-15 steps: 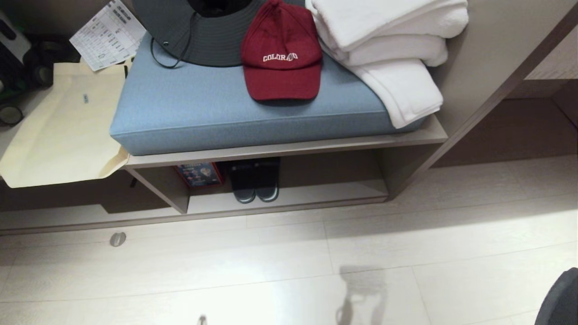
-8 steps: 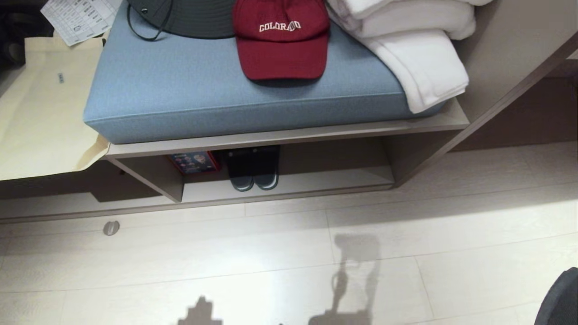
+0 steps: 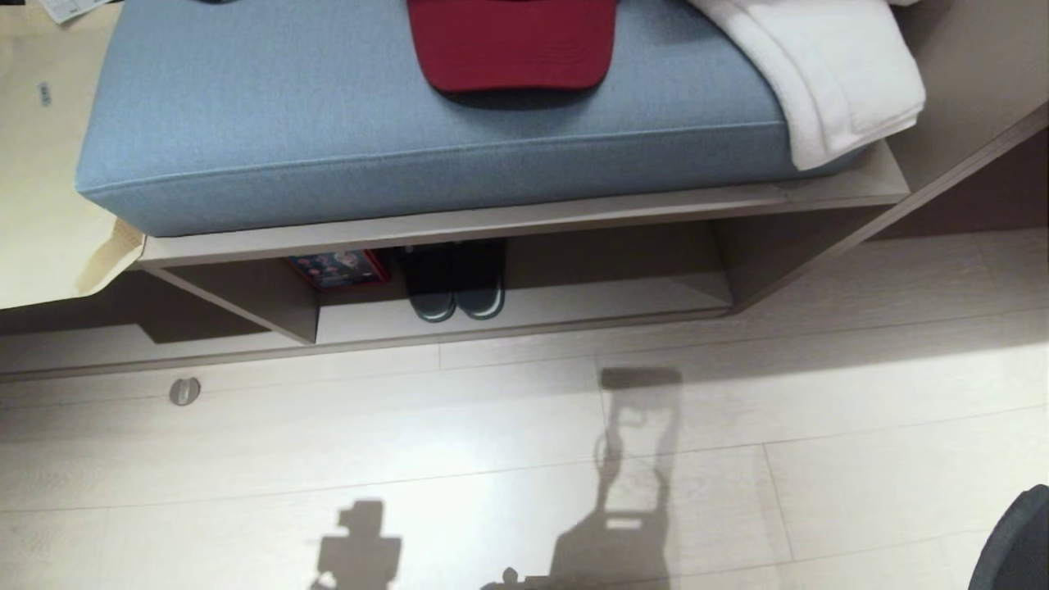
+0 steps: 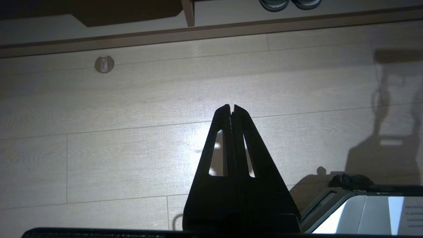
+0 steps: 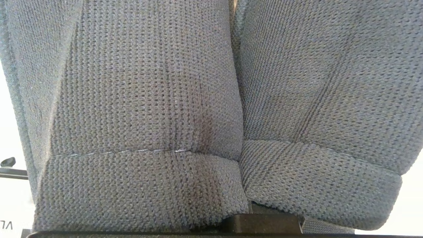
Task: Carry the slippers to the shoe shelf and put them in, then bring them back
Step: Place the slippers into the shoe cabinet
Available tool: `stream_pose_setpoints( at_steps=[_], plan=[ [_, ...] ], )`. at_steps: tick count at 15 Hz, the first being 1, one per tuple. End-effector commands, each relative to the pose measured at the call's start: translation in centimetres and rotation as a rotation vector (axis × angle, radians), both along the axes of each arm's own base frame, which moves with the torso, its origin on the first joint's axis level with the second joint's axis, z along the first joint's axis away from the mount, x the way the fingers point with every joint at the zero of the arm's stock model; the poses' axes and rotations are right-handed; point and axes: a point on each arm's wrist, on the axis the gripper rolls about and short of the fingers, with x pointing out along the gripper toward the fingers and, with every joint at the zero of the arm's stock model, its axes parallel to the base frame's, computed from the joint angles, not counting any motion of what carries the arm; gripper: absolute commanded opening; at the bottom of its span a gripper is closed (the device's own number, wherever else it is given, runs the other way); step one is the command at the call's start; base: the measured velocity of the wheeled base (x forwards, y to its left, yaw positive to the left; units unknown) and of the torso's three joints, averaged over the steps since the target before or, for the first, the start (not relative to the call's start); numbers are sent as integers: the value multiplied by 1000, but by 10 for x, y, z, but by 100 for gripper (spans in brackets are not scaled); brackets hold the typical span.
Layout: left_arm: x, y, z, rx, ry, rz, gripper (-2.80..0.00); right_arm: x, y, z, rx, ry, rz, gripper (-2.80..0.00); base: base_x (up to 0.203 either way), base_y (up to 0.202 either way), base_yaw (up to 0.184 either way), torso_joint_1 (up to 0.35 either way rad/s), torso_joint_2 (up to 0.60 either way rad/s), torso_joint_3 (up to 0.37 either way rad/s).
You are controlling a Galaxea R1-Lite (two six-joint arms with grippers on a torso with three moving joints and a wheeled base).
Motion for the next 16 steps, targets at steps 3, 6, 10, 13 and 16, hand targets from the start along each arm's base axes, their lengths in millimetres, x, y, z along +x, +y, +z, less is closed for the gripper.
stream_pose_setpoints(
  at_steps=[3, 6, 10, 13, 16],
  plan=[
    [0, 0, 0, -2, 0, 1, -280, 0, 0, 0, 0, 2, -1, -280, 0, 0, 0, 1, 2, -199],
    [0, 0, 0, 0, 0, 2, -280, 0, 0, 0, 1, 2, 3, -280, 0, 0, 0, 5, 4, -201],
    [0, 0, 0, 0, 0, 1, -280, 0, 0, 0, 1, 2, 2, -280, 0, 0, 0, 4, 7, -193],
    [0, 0, 0, 0, 2, 2, -280, 0, 0, 0, 4, 3, 1, -280, 0, 0, 0, 2, 2, -199],
    [0, 0, 0, 0, 0, 2, -280, 0, 0, 0, 6, 3, 9, -280, 0, 0, 0, 3, 2, -198]
  ],
)
